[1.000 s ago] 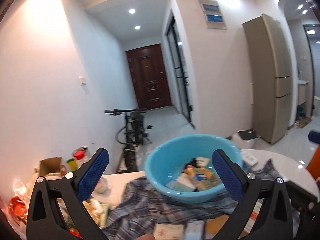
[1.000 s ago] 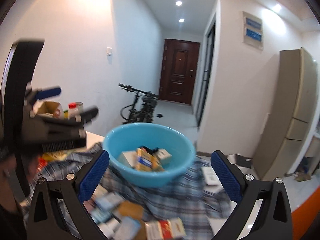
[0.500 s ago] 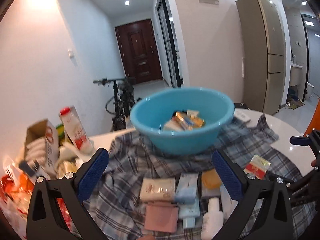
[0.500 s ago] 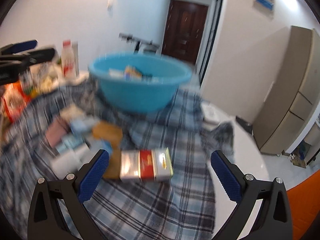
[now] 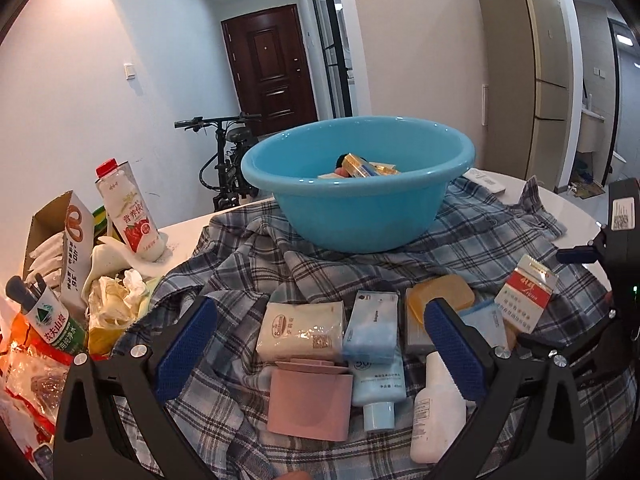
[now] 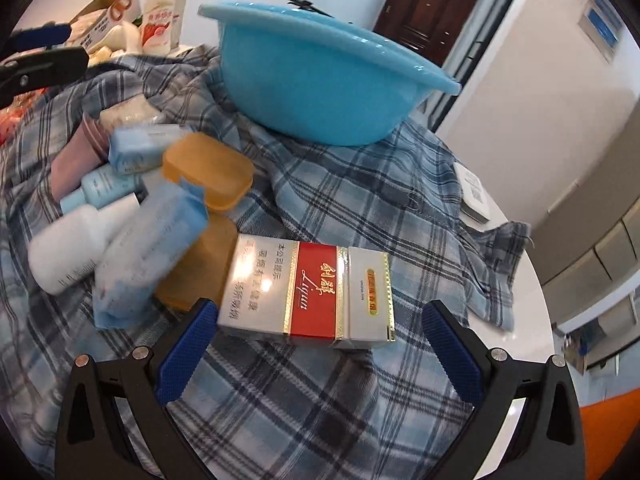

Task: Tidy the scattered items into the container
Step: 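Withdraw both grippers from the basin toward the items on the shirt, then grasp the red-and-white Liqun carton with the right gripper while the left reaches the Babycare wipes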

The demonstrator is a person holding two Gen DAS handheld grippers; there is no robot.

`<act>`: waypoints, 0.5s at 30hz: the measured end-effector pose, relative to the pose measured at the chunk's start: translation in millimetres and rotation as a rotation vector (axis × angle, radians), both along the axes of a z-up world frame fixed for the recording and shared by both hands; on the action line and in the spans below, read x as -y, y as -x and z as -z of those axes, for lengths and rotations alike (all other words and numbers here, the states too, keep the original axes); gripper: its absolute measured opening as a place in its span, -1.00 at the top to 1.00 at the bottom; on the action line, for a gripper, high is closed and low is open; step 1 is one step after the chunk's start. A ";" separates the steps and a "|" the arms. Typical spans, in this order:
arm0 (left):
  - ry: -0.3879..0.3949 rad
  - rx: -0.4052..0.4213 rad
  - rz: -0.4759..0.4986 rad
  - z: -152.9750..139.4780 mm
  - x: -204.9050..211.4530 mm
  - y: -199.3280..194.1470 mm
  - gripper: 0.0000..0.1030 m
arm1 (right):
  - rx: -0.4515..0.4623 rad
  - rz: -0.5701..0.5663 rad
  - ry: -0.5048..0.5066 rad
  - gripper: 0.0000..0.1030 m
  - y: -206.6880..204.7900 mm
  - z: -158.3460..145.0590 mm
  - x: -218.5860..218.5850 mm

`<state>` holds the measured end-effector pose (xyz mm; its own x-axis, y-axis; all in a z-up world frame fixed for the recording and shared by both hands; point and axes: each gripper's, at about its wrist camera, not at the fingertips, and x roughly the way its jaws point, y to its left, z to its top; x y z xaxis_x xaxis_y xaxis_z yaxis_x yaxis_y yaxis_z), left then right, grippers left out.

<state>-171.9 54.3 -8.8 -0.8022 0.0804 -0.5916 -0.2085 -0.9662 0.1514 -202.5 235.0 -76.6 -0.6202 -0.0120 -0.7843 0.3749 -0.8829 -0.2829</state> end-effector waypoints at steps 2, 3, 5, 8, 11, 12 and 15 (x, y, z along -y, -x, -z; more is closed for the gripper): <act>0.007 0.014 -0.001 2.6 -0.3 1.5 -1.00 | 0.014 0.000 -0.009 -1.00 4.4 4.8 -5.9; 0.008 0.020 -0.001 3.6 -0.3 2.1 -1.00 | 0.021 -0.005 -0.013 -1.00 5.8 7.6 -7.9; 0.007 0.026 0.000 4.3 0.1 1.9 -1.00 | 0.019 -0.019 -0.002 -1.00 7.9 11.2 -9.5; 0.002 0.027 0.004 4.4 0.7 1.1 -1.00 | -0.004 -0.048 0.031 -1.00 8.8 9.0 -7.3; 0.012 0.031 0.000 6.7 0.0 1.9 -1.00 | -0.013 -0.059 0.010 -1.00 12.0 11.4 -2.7; 0.017 0.031 -0.001 7.4 -0.6 2.0 -1.00 | -0.017 -0.059 0.006 -0.99 13.2 11.2 -1.9; 0.024 0.035 -0.004 9.3 -1.3 2.8 -1.00 | -0.040 -0.071 0.032 -0.87 12.1 5.1 -1.8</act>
